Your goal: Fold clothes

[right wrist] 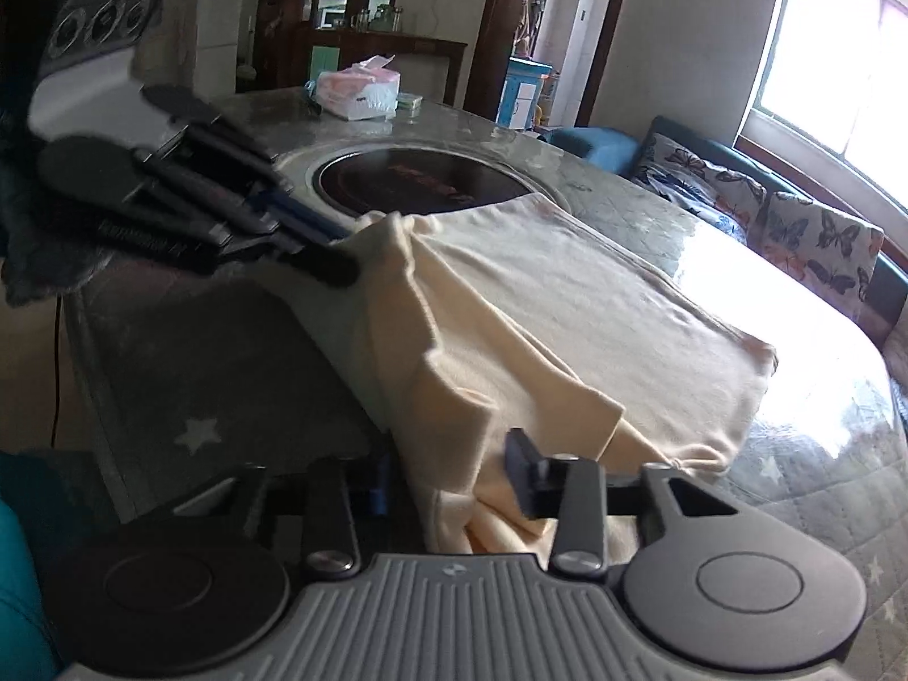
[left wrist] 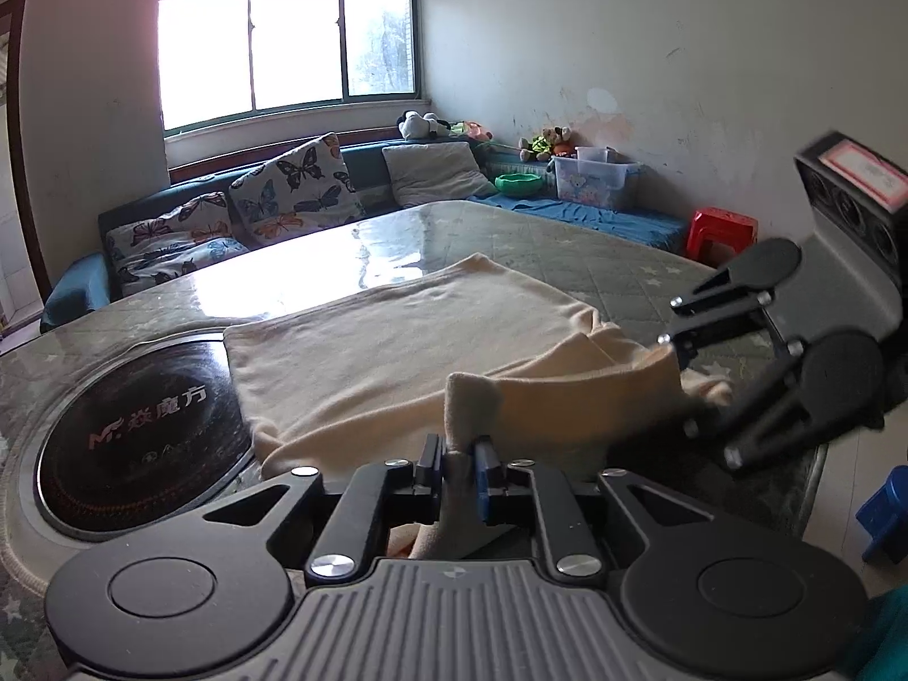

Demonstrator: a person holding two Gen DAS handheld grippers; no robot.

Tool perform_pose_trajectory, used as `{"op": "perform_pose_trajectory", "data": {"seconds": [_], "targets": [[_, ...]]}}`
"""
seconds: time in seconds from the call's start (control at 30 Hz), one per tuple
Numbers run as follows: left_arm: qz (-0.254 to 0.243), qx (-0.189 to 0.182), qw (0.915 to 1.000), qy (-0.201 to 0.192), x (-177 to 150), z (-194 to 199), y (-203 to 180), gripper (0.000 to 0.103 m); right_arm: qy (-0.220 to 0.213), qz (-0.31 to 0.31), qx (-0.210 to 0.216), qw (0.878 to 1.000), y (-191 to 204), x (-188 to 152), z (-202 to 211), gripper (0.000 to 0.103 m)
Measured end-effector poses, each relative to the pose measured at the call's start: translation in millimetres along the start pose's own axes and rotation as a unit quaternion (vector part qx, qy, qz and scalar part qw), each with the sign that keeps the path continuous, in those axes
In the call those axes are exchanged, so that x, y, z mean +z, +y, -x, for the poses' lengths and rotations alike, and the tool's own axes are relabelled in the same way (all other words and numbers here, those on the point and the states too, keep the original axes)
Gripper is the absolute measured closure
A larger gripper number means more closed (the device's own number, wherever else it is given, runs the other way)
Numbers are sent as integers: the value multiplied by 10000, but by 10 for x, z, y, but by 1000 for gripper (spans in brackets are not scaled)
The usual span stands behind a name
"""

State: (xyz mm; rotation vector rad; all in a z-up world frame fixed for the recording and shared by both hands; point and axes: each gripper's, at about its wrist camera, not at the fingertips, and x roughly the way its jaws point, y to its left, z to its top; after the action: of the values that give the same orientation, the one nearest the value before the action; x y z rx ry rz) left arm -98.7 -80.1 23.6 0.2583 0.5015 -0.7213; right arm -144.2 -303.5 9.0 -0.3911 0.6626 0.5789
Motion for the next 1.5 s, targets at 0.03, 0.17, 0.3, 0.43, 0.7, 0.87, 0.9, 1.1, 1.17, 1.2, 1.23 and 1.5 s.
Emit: {"op": "perform_pose_trajectory", "data": {"seconds": [0.03, 0.17, 0.3, 0.43, 0.7, 0.87, 0.9, 1.1, 1.17, 1.2, 1.23, 1.5], "targets": [[-44, 5, 10000, 6, -26, 20, -1, 84, -10, -60, 11, 10000, -14, 7, 6, 80], [-336, 130, 9993, 126, -166, 69, -26, 68, -50, -300, 56, 9995, -71, 34, 30, 86], [-761, 340, 9964, 173, -289, 103, -67, 66, -79, -404, 47, 9991, -88, 35, 56, 88], [-1218, 495, 9911, 204, -368, 74, -112, 75, -132, -458, 4, 9989, -77, 36, 81, 90], [-1023, 372, 9941, -15, -298, 228, -131, 95, -335, -517, -96, 9981, -27, 28, 257, 92], [-861, 230, 9959, -123, -258, 517, -202, 96, -396, -381, -19, 9985, 41, 42, 494, 92], [-831, 198, 9962, -142, -255, 590, -227, 96, -392, -321, 25, 9987, 66, 40, 563, 92], [-768, 80, 9966, -280, -222, 936, -364, 95, -259, -77, 301, 9992, 208, 60, 913, 92], [-722, 96, 9968, -331, -163, 911, -332, 96, -240, -75, 311, 9992, 203, 113, 947, 93], [-687, 124, 9969, -368, -120, 876, -298, 95, -268, -87, 278, 9992, 168, 154, 936, 93], [-644, 157, 9970, -405, -71, 836, -257, 96, -297, -99, 245, 9992, 133, 196, 925, 93], [-459, 515, 9961, -546, 387, 269, 173, 95, -333, -118, 58, 9994, -346, 638, 610, 93]]}}
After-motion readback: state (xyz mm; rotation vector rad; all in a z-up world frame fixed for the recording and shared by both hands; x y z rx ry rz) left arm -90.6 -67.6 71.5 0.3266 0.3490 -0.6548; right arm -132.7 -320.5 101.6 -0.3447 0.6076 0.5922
